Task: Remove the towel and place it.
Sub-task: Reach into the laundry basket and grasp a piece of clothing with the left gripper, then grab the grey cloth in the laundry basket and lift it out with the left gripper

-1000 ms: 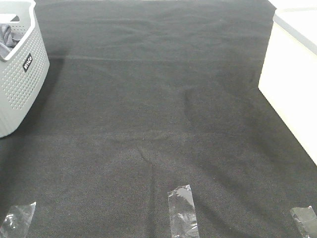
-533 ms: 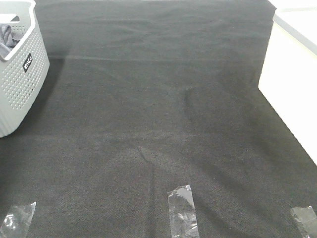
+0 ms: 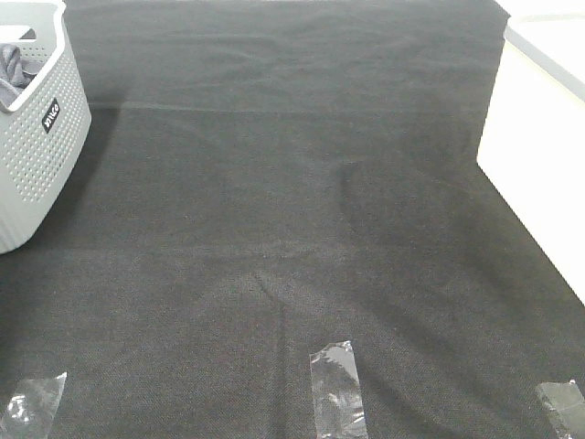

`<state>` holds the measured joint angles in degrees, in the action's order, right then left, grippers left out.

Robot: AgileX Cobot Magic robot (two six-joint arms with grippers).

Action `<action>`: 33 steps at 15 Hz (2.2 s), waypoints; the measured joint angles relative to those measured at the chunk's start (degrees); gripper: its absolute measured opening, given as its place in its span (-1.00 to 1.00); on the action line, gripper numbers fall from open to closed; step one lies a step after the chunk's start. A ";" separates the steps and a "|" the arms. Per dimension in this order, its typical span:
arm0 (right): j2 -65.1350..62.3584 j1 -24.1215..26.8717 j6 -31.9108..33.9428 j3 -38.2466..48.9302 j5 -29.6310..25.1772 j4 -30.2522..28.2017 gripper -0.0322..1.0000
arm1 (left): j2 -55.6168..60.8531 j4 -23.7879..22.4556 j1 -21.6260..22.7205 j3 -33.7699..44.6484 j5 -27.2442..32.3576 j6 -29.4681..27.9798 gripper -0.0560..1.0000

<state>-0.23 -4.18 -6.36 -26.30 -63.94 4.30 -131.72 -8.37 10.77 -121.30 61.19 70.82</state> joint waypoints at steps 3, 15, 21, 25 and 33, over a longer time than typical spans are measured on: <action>0.00 0.00 0.00 0.00 0.00 0.00 0.31 | 0.00 0.97 0.00 -0.06 -0.11 0.17 0.42; 0.00 0.00 0.00 0.00 0.00 0.00 0.31 | 0.00 -0.97 0.00 -0.06 0.40 -3.38 -0.89; 0.00 0.00 0.00 0.00 0.00 0.00 0.31 | 5.73 -2.41 -2.69 -0.06 6.59 -5.90 -0.89; 0.00 0.00 0.00 0.00 0.00 0.00 0.31 | 17.53 -2.41 -6.42 -0.06 7.91 -11.06 -0.89; 0.00 0.00 0.00 0.00 0.00 0.00 0.31 | 37.59 -4.53 -20.40 -0.06 8.31 -15.53 -0.89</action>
<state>-0.23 -4.18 -6.36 -26.30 -63.94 4.30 -94.14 -12.89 -9.63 -121.35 69.50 55.29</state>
